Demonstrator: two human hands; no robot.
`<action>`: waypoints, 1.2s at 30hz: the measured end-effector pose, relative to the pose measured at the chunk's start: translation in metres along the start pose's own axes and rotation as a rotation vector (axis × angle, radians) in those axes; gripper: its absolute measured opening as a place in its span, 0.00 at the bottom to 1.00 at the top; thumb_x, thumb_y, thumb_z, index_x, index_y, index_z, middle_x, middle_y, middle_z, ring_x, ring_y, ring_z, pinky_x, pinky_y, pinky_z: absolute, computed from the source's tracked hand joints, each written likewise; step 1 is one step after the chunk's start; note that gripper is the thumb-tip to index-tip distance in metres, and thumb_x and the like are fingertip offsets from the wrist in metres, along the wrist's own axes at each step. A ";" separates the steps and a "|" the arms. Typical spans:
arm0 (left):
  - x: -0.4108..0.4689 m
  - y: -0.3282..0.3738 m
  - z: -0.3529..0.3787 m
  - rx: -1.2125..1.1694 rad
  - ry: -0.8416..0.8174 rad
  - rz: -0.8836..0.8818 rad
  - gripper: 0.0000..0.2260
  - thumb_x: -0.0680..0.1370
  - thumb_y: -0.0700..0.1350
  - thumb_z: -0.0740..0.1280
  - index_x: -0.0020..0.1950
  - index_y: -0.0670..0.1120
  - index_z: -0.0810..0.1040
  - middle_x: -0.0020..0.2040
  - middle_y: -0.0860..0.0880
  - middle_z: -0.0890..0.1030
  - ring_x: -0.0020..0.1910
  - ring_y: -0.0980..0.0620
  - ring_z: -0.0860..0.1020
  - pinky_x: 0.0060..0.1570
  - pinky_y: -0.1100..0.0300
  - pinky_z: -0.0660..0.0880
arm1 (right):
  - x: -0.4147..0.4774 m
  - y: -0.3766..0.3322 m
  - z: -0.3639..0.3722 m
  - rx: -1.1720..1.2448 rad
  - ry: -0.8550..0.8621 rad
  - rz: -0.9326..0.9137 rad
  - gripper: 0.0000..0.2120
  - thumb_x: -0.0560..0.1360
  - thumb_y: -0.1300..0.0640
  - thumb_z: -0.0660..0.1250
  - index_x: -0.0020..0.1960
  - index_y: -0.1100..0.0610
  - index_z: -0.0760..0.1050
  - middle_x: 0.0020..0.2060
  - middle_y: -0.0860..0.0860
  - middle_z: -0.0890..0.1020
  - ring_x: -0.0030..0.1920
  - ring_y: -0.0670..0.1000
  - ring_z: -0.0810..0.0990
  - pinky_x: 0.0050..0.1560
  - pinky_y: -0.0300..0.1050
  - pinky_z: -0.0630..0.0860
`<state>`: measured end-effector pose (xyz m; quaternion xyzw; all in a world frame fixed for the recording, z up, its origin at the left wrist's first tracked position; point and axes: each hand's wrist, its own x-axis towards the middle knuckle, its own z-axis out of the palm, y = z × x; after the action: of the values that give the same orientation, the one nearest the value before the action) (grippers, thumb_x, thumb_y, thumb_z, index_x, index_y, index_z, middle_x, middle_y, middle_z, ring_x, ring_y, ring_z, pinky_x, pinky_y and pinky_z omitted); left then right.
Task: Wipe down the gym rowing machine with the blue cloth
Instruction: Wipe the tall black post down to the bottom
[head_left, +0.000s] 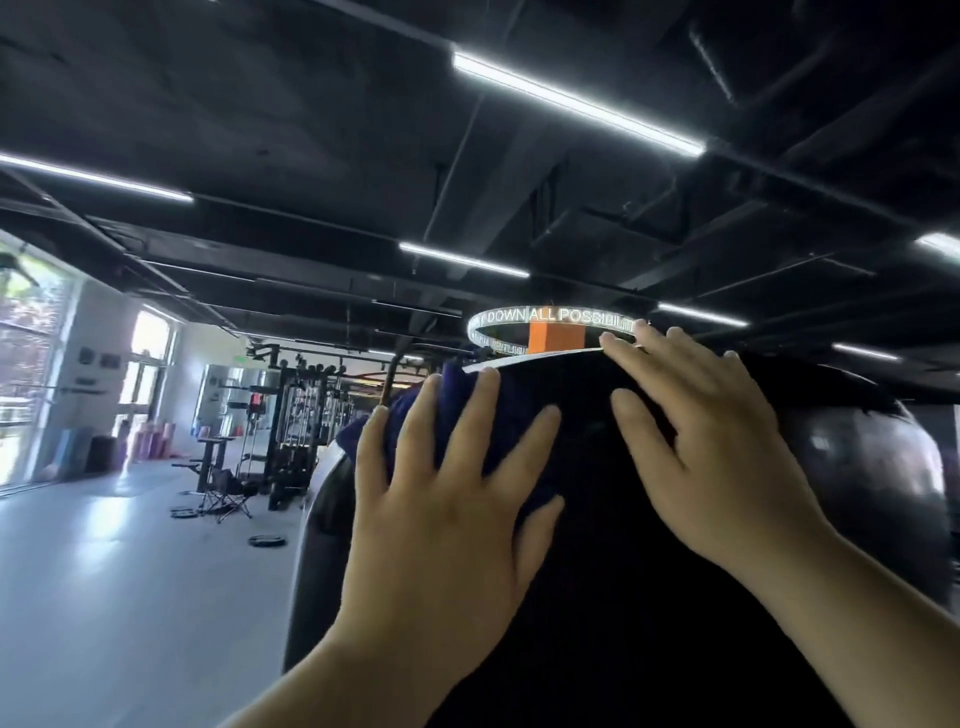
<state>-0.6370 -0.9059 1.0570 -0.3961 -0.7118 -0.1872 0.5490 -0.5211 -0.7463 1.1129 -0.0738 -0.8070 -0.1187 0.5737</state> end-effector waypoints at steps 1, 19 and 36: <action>-0.003 0.001 0.000 0.008 0.002 0.022 0.26 0.80 0.61 0.53 0.76 0.55 0.66 0.76 0.42 0.67 0.73 0.35 0.65 0.67 0.32 0.63 | -0.004 0.002 -0.001 -0.018 -0.026 0.006 0.26 0.80 0.38 0.44 0.77 0.41 0.58 0.78 0.44 0.59 0.79 0.43 0.50 0.77 0.49 0.41; 0.054 0.026 -0.028 -0.017 -0.215 -0.134 0.29 0.77 0.67 0.40 0.78 0.63 0.51 0.79 0.42 0.56 0.77 0.36 0.55 0.68 0.30 0.59 | -0.011 0.011 -0.007 -0.057 -0.100 0.049 0.25 0.78 0.34 0.38 0.75 0.31 0.46 0.78 0.37 0.49 0.79 0.47 0.41 0.76 0.54 0.35; 0.101 0.114 -0.007 0.092 -0.015 -0.332 0.26 0.78 0.64 0.51 0.72 0.56 0.71 0.74 0.51 0.69 0.73 0.46 0.66 0.70 0.39 0.62 | -0.003 0.124 -0.031 0.033 -0.092 -0.138 0.29 0.78 0.34 0.41 0.77 0.38 0.56 0.77 0.43 0.61 0.78 0.46 0.55 0.77 0.47 0.43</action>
<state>-0.5535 -0.8044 1.1337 -0.2490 -0.7794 -0.2393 0.5228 -0.4605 -0.6356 1.1328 -0.0139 -0.8375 -0.1413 0.5276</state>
